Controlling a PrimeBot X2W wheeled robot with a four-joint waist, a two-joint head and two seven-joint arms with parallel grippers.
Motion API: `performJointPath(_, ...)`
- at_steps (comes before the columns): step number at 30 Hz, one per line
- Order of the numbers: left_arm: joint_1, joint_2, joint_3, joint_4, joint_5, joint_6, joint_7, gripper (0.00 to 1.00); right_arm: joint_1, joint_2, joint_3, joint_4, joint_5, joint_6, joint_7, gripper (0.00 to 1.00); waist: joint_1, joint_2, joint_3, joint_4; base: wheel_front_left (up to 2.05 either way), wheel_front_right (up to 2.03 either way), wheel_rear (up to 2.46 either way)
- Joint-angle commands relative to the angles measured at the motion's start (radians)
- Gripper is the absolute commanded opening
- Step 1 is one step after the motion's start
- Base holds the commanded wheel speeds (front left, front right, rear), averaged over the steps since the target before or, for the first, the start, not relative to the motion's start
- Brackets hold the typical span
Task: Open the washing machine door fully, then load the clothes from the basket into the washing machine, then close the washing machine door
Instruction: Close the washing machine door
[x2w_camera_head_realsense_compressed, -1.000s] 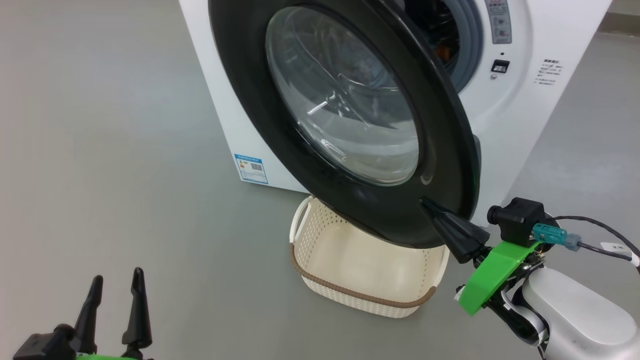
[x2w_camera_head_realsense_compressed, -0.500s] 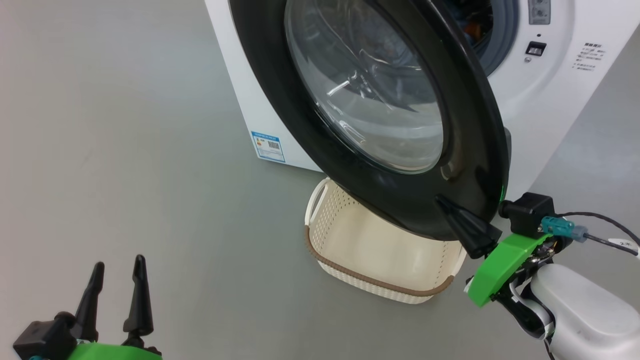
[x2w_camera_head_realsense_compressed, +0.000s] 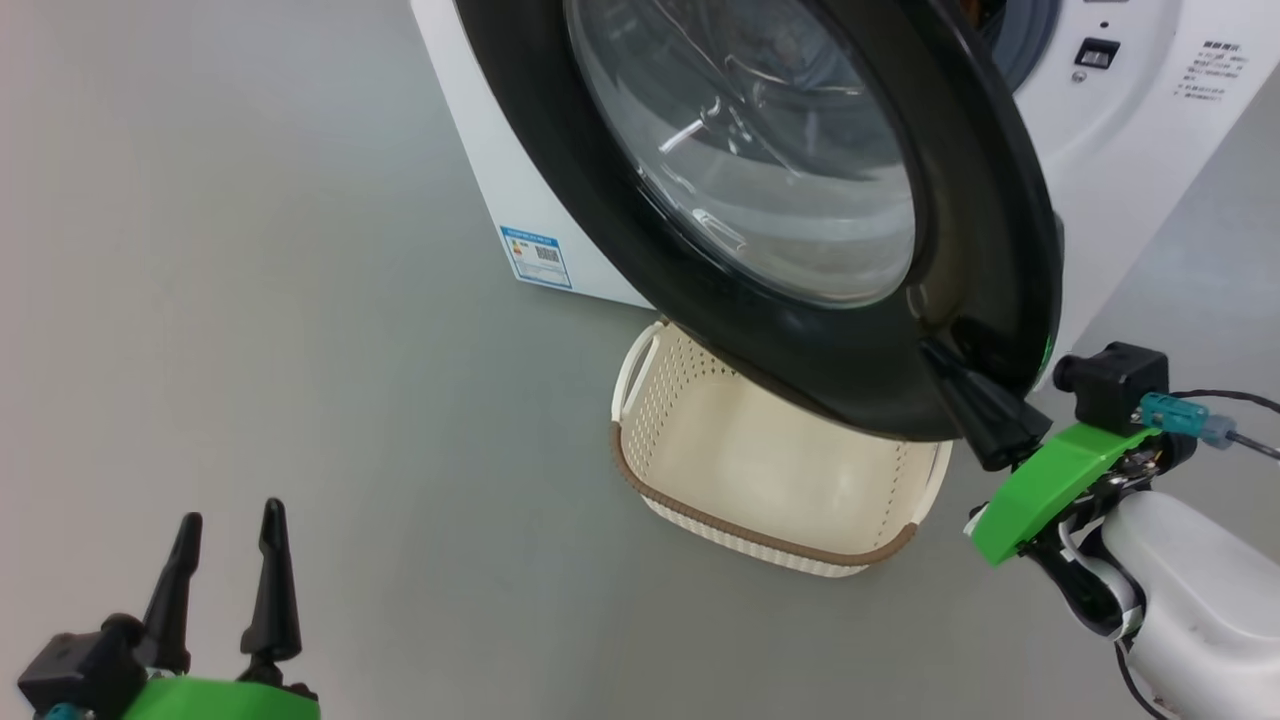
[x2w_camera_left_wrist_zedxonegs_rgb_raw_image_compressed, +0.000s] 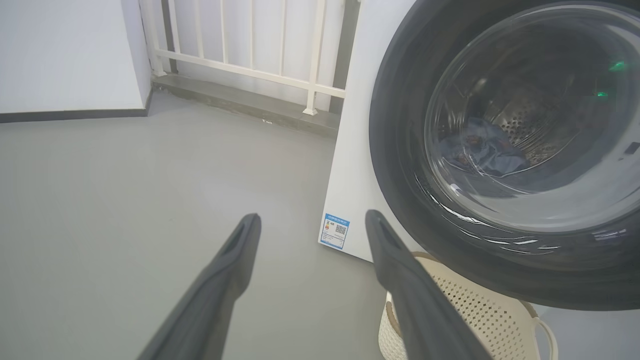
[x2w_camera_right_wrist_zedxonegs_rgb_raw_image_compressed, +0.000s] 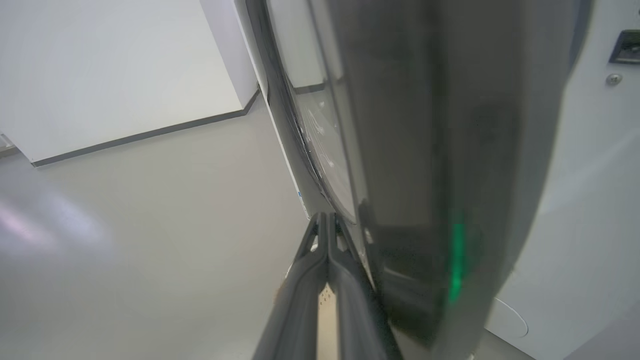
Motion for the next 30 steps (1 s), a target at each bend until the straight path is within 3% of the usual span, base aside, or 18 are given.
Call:
performJointPath(1,-0.045,0.026,0.038,-0.030,-0.008,-0.005,-0.009,1.00,-0.009,-0.025,-0.017,-0.013,-0.003,0.004,-0.008,0.00,-0.0001,0.0000,0.019,-0.004,0.00,0.00,0.00)
performJointPath(19,-0.112,0.032,0.029,-0.060,-0.008,-0.005,-0.009,1.00,-0.142,-0.097,-0.190,-0.018,-0.034,0.004,-0.008,0.00,-0.0001,0.0000,0.182,0.005,0.00,0.00,0.00)
performJointPath(30,-0.138,0.028,0.027,-0.065,-0.010,-0.005,-0.009,1.00,-0.266,-0.156,-0.220,-0.011,-0.056,0.004,-0.008,0.00,-0.0001,0.0000,0.253,0.014,0.00,0.00,0.00)
